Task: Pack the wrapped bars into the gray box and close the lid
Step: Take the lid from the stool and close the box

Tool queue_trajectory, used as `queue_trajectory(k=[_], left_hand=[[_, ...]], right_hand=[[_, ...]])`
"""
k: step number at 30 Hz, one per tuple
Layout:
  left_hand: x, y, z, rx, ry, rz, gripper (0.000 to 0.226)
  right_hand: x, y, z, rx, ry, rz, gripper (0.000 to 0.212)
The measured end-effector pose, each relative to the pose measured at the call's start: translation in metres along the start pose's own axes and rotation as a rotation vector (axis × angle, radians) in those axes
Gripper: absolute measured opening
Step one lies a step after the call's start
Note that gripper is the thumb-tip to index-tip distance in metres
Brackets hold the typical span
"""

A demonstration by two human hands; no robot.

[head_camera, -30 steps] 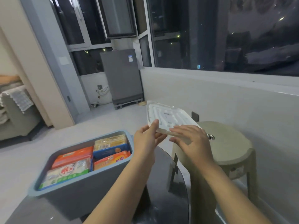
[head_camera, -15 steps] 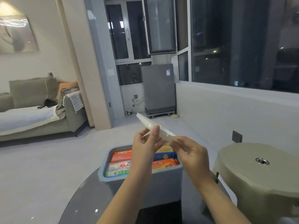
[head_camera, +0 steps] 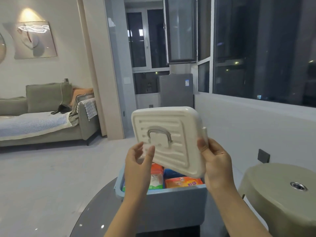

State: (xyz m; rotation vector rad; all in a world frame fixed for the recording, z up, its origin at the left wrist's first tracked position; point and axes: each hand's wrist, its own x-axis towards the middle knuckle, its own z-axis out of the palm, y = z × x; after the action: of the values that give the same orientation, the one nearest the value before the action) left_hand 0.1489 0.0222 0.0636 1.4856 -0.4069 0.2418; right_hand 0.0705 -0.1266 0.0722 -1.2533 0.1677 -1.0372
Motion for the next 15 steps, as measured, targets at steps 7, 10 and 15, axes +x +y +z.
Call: queue_trajectory(k=[7, 10, 15], left_hand=[[0.012, -0.022, -0.027, 0.219, 0.112, 0.092, 0.042], [0.015, -0.028, -0.034, 0.315, 0.139, 0.108, 0.048], [0.021, -0.039, -0.045, 0.431, 0.196, 0.035, 0.061]], right_hand=[[0.006, 0.017, -0.011, 0.294, 0.005, 0.317, 0.040], [0.011, 0.022, -0.015, 0.396, -0.011, 0.439, 0.049], [0.021, 0.032, -0.027, 0.375, -0.042, 0.551, 0.038]])
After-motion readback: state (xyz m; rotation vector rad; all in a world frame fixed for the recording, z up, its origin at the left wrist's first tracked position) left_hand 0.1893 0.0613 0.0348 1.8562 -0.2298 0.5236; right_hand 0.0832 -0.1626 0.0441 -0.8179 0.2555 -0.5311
